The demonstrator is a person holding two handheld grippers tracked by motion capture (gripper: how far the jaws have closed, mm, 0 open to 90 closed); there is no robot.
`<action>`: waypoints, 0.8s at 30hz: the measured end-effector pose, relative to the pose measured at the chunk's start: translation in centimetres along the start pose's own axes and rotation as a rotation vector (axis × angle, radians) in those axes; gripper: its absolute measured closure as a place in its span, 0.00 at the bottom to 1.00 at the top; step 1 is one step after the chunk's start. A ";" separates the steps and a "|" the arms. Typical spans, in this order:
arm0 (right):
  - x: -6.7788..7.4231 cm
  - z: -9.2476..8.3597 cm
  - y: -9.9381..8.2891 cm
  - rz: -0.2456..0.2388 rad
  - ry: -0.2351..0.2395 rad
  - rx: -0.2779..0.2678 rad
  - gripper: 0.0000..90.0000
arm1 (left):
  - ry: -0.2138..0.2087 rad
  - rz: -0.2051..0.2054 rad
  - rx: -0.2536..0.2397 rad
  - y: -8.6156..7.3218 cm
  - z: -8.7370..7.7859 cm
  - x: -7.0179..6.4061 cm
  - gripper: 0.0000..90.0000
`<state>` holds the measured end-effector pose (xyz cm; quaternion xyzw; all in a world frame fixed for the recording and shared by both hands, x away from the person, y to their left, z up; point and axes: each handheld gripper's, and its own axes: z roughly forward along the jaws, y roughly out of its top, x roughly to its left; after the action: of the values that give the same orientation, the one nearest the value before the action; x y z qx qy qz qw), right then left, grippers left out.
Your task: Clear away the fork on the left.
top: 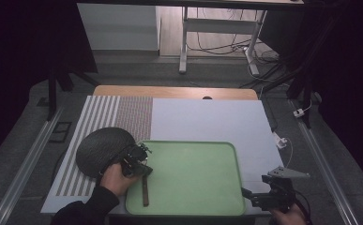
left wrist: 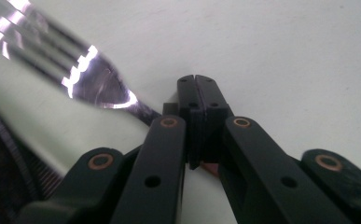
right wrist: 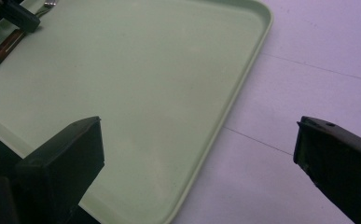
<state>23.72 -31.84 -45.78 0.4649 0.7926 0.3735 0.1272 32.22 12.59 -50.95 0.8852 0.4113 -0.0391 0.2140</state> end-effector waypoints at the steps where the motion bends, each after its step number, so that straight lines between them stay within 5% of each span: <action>1: 0.0 0.0 0.0 0.000 0.000 0.000 0.02 | 0.007 -0.007 0.001 -0.1 -0.1 0.2 0.99; 6: 0.0 0.0 0.0 0.001 0.001 0.001 0.02 | 0.024 -0.048 -0.003 -0.5 -0.5 1.0 0.99; 17: 0.0 0.0 0.0 0.000 0.002 0.001 0.02 | 0.063 -0.070 -0.022 -0.8 -1.1 1.8 0.97; 24: 0.0 0.0 0.0 0.001 0.001 0.002 0.02 | 0.004 -0.049 -0.118 -0.8 -1.8 1.5 0.73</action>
<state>23.73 -31.85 -45.79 0.4651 0.7929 0.3730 0.1259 32.40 14.90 -49.97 0.8608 0.4348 -0.0182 0.2640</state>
